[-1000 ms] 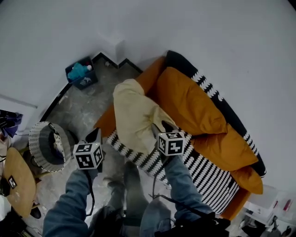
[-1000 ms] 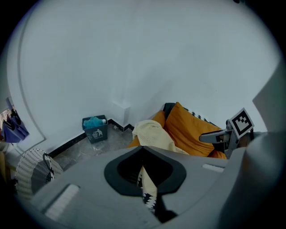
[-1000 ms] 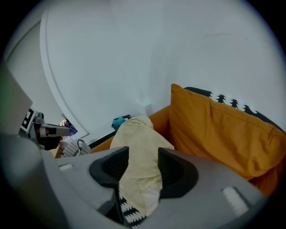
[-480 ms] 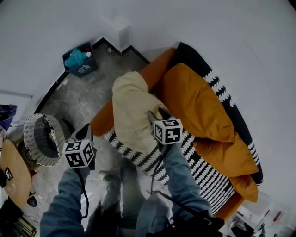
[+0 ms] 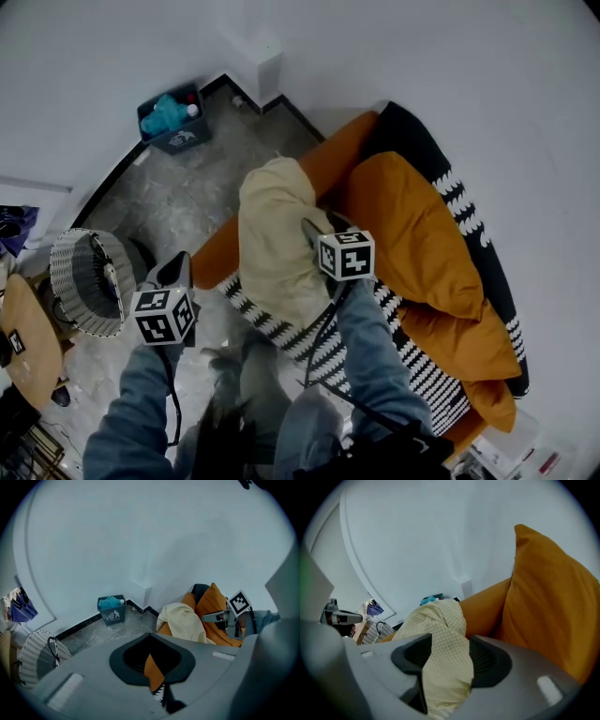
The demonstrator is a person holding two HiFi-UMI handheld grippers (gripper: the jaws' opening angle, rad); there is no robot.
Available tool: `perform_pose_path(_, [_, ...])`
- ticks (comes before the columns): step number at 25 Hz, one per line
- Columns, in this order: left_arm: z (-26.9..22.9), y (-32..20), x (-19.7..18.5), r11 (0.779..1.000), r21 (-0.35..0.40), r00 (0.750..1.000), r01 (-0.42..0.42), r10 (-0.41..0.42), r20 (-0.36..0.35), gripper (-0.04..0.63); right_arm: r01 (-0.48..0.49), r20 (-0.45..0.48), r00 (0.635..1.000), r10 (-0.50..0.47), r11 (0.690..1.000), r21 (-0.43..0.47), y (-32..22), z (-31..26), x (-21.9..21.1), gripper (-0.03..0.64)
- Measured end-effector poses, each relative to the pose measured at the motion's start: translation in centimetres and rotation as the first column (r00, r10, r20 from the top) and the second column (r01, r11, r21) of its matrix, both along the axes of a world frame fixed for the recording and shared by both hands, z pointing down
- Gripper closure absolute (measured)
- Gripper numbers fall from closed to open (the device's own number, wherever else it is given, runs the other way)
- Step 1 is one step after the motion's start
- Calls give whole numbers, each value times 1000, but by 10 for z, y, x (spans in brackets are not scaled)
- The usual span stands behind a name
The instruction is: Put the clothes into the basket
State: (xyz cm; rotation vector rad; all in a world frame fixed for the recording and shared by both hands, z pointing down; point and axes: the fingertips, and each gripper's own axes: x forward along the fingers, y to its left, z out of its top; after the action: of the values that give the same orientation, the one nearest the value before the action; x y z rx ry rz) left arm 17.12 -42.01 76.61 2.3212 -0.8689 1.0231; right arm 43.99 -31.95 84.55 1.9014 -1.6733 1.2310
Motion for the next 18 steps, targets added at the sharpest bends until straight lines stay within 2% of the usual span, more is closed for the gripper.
perform_pose_path(11, [10, -20, -23, 997, -6, 997, 74, -74, 9, 594, 59, 18, 998, -58, 997, -52, -38, 32, 2, 362])
perform_pose_path(16, [11, -28, -35, 995, -5, 995, 97, -97, -1, 594, 41, 25, 999, -40, 998, -53, -45, 39, 2, 364])
perform_pose_path(18, [11, -29, -42, 994, -5, 994, 111, -111, 3, 594, 24, 54, 998, -22, 999, -44, -46, 38, -2, 392])
